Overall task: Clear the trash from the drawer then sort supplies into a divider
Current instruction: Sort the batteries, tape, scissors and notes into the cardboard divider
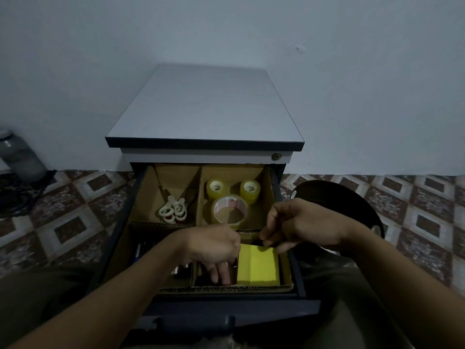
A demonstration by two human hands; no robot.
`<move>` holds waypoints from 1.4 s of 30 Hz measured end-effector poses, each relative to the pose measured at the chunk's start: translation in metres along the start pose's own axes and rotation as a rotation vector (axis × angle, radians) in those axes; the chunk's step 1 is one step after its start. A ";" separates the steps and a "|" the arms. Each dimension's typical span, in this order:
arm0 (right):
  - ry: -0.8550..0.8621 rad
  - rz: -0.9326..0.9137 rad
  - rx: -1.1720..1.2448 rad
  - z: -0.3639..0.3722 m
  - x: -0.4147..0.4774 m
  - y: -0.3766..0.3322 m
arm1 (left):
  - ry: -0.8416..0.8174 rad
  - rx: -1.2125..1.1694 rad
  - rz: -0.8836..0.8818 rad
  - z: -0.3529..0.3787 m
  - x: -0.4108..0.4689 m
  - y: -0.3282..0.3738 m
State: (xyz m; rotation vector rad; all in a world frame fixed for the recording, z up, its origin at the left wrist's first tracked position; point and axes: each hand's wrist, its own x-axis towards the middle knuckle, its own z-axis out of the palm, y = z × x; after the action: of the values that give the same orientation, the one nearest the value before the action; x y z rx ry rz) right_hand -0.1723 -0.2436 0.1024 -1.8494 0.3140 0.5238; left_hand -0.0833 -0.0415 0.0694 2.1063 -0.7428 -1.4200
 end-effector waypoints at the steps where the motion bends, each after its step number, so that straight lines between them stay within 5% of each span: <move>1: 0.017 -0.015 0.011 0.000 0.000 0.001 | 0.010 0.018 0.004 0.001 0.000 0.001; 7: 0.109 -0.064 0.073 0.002 0.003 0.007 | 0.062 0.119 0.080 0.002 -0.008 0.004; 18: 0.247 -0.178 -0.182 -0.006 0.006 -0.040 | 0.673 0.130 0.275 -0.034 -0.069 -0.017; 25: 0.673 -0.366 -0.198 0.029 -0.003 -0.057 | 0.984 0.131 0.316 -0.029 -0.091 -0.037; 30: 0.701 -0.420 -0.250 0.098 -0.024 -0.013 | 1.056 0.140 0.374 -0.001 -0.088 -0.078; 42: 0.955 -0.131 -0.734 0.173 -0.014 0.045 | 1.083 0.554 0.067 0.058 -0.073 -0.108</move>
State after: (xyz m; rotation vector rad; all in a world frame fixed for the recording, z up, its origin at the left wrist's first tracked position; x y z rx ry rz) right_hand -0.2394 -0.0964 0.0252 -2.7298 0.6829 -0.4559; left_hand -0.1425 0.0809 0.0268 2.7293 -0.7405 0.1266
